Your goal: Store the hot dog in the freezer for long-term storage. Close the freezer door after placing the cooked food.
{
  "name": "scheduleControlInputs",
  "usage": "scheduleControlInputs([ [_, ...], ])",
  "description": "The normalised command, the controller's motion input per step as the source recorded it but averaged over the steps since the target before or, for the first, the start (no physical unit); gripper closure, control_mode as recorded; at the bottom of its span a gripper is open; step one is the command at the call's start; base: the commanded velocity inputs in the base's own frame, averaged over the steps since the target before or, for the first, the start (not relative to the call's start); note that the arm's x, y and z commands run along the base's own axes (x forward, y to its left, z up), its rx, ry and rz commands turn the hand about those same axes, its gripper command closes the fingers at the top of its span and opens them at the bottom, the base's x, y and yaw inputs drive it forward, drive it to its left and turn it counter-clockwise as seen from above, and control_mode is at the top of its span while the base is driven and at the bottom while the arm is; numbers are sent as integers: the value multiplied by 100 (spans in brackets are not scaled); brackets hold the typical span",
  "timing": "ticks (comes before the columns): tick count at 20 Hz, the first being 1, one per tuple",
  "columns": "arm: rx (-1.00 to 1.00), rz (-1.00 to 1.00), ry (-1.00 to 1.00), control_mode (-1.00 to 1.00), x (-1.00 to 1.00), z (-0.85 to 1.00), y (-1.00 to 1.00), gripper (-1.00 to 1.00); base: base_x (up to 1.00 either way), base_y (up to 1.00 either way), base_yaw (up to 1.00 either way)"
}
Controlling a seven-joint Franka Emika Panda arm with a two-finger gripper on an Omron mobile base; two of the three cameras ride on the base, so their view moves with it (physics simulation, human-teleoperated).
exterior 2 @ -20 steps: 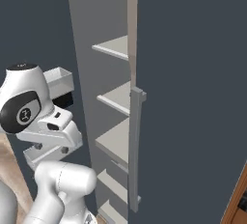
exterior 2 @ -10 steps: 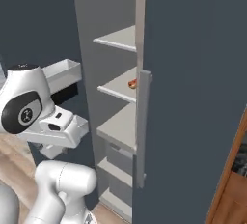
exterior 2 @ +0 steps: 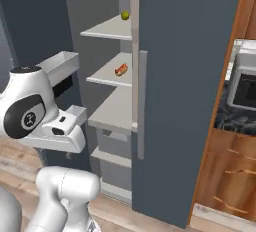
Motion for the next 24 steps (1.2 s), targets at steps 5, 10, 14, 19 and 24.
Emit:
scheduleControlInputs([
  [5,0,0,0,100,0,0,0,-100,-56,64,-37],
  [10,0,0,0,100,0,0,0,-100,-27,68,-25],
  [14,0,0,0,100,0,0,0,-100,-3,67,-20],
  [19,0,0,0,100,0,0,0,-100,3,22,-4],
  [24,0,0,0,100,0,0,0,-100,0,0,0],
])
